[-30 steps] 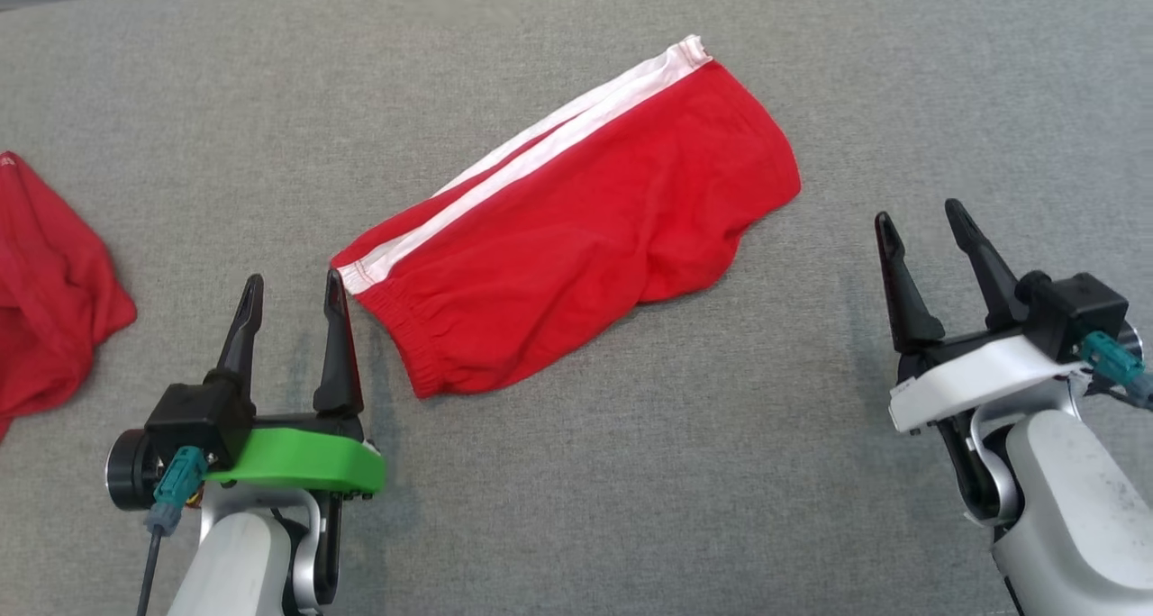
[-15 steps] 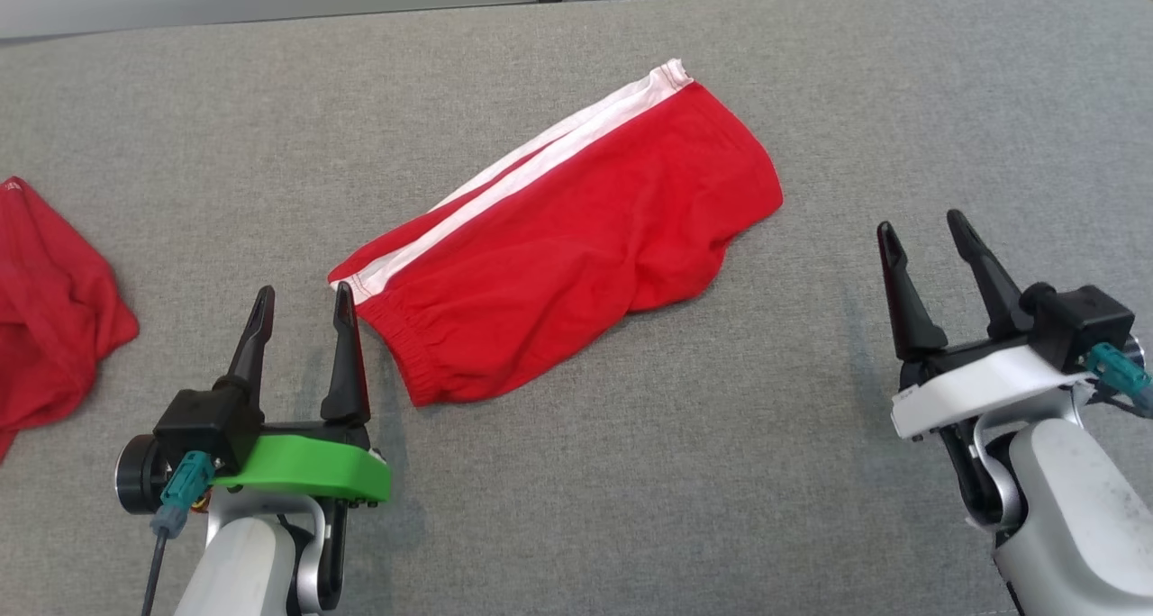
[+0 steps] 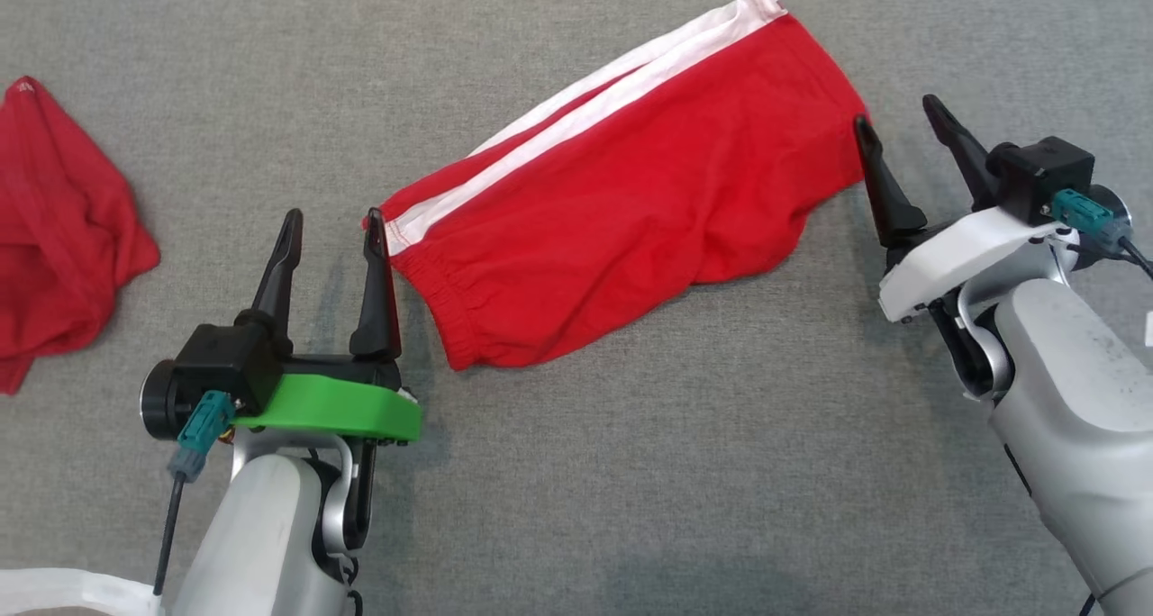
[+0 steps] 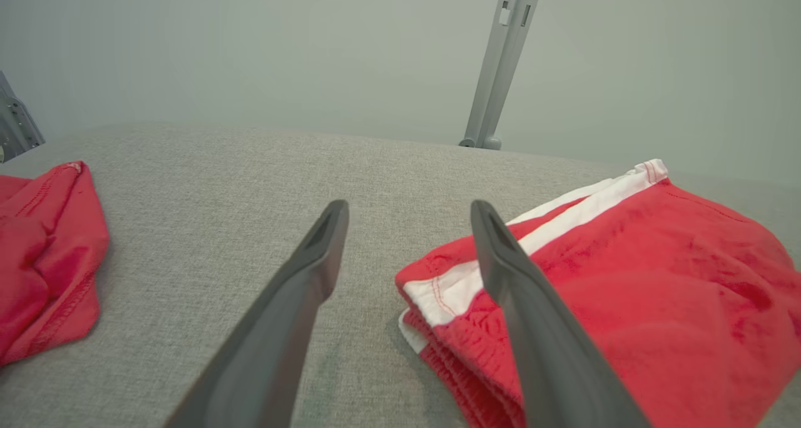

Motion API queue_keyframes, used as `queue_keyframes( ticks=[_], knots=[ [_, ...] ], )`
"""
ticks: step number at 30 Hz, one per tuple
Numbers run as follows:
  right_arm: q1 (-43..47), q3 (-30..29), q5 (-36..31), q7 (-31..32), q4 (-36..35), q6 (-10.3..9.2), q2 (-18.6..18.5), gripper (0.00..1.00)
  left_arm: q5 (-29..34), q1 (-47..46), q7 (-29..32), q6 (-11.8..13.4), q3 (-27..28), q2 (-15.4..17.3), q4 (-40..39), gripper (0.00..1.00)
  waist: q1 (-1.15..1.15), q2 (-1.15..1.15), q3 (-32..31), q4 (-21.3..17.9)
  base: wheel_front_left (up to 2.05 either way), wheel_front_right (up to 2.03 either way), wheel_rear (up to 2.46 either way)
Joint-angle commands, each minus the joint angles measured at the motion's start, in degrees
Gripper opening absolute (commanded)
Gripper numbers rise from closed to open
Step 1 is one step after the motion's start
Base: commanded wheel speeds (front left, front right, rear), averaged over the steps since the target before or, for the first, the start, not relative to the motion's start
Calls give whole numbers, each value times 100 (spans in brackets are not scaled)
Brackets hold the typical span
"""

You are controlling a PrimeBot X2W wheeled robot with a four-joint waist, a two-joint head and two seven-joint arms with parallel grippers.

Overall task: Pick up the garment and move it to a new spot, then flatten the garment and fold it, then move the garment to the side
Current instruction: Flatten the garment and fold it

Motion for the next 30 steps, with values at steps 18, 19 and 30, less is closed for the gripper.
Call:
queue_keyframes(
  ticks=[18, 19, 30],
  knots=[
    [-323, 1024, 1137, -8, 731, -1, 5, 0, 240, -63, -38, -260, 237, -207, 153, 100, 0, 0, 144, 101, 0, 0, 0],
    [-239, 971, 1171, -9, 645, -2, -8, 0, 226, -41, -38, -272, 263, -204, 158, 100, 0, 0, 110, 59, 0, 0, 0],
    [1584, -88, 1100, -10, -514, -2, 196, 0, 248, 194, -38, -239, 396, -75, 162, 100, 0, 0, -242, -378, 0, 0, 0]
  ],
)
